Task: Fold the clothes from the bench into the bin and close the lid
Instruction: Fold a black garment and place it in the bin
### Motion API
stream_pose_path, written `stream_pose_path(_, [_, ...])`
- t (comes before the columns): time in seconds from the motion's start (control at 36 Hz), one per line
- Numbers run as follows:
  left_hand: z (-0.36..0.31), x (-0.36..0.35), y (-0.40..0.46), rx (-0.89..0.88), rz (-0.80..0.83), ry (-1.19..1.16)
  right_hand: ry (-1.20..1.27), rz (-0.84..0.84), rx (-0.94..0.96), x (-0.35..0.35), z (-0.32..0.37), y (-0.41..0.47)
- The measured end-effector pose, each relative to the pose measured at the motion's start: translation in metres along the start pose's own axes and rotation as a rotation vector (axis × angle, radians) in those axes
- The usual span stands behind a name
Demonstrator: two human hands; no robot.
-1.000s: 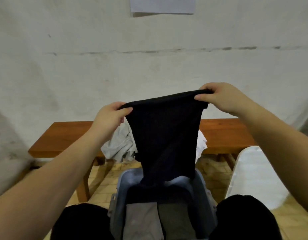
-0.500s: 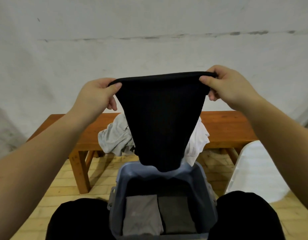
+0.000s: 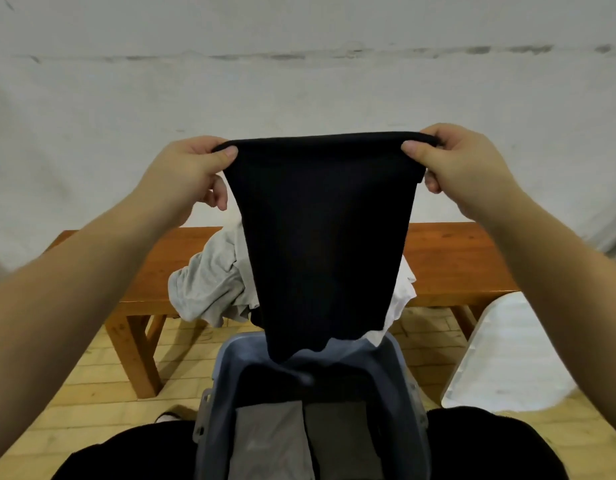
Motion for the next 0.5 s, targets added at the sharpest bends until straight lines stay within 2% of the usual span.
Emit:
stream_pose_path(0.31, [0.066,-0.074,0.105,0.22,-0.017,-0.015,-0.058,-0.02,-0.213,-0.062,-0.098,0.092])
stream_pose_path(0.5, [0.116,-0.09,0.088,0.231,0.009,-0.02,-0.028,0.026,-0.258,-0.072,-0.133,0.055])
Point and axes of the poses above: each hand's wrist, its own y-axis towards the middle knuckle, its own x-axis out of the back of the hand, z = x × y, the point moved 6 cm from there along y, towards the middle knuckle, and after that the axes turned 13 degrees about -z, right-handed, at the moved point
